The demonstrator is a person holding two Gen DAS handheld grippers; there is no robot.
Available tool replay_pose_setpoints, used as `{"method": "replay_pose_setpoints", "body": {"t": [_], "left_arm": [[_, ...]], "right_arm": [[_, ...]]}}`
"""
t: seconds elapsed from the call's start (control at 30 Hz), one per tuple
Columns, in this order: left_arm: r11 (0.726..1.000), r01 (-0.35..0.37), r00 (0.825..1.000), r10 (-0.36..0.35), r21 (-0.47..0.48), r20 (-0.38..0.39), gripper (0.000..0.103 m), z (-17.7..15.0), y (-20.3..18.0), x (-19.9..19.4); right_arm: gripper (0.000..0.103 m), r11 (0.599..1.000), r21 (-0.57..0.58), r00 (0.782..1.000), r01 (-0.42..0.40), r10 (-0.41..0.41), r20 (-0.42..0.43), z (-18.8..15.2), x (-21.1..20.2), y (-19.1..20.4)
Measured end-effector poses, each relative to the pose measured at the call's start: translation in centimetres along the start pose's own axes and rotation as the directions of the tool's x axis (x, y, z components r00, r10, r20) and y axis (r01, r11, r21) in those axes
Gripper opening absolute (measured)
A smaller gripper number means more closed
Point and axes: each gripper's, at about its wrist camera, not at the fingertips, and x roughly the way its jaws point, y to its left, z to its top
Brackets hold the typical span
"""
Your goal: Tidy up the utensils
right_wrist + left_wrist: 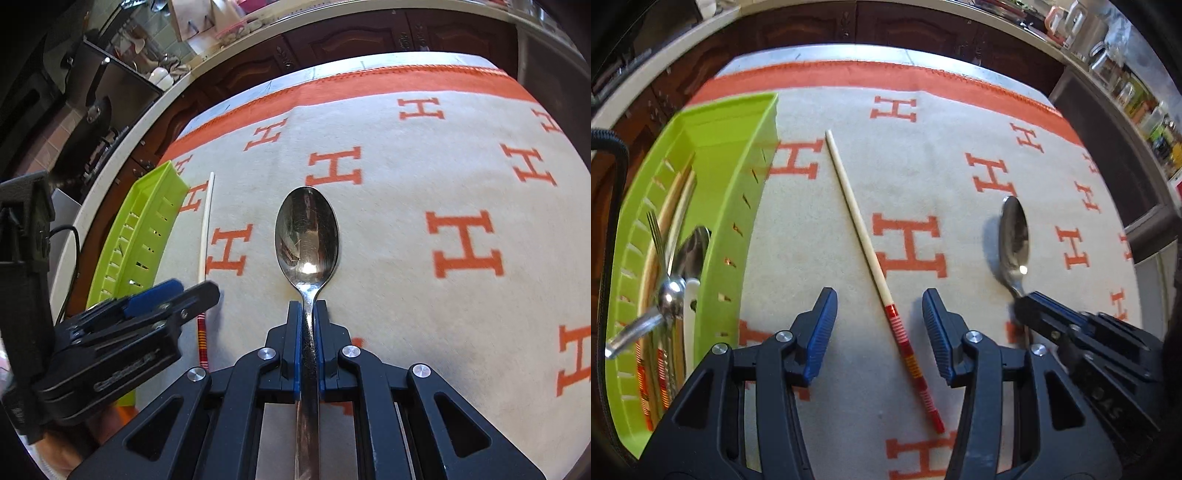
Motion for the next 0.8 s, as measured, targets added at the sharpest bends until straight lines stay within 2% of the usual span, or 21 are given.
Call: {"method": "replay_pose_setpoints", "body": {"t": [0.07,0.1,0.13,0.17,0.47,0.7,0.8], "left_arm": [[0.999,-0.03,0.999,0.029,0.033,0.02,0.038,-0.1,-0.7,0.2],[0.998,-0.043,0.998,0.042,0.041,0.037,0.019,-0.3,-0.9,0.2],[0.999,-0.028,0.998,0.026,0.046,0.05,0.005,-0.3,-0.9,0.1],[0.999,-0.01,0.999,0.008,0.036,0.049,0.003,-0.4,-0.8,0.0],[0.998,0.056,0.995,-0.055,-0.014,0.082,0.003,-1.1,0.8,-2.5],[0.998,0.067,0.985,-0.067,0.006,0.158,0.003,-1.4,2.1,-8.2],[0.999,0.043,0.98,-0.044,0.009,0.196,0.003,-1.6,3.5,-10.8]], "right_arm": [[0.005,0.999,0.021,1.0,-0.025,0.025,0.006,-0.2,-0.3,-0.7],[0.005,0.999,0.03,0.999,-0.034,0.034,0.009,-0.4,-0.4,-1.0],[0.005,0.998,0.04,0.999,-0.043,0.043,0.013,-0.5,-0.7,-1.4],[0.005,0.998,0.045,0.999,-0.046,0.045,0.016,-0.6,-0.8,-1.6],[0.006,0.994,0.067,0.996,-0.081,0.079,0.031,-1.0,-1.4,-2.6],[0.006,0.988,0.062,0.989,-0.14,0.138,0.046,-1.0,-2.3,-2.0],[0.006,0.985,0.05,0.986,-0.163,0.16,0.056,-0.9,-2.9,-1.3]]}}
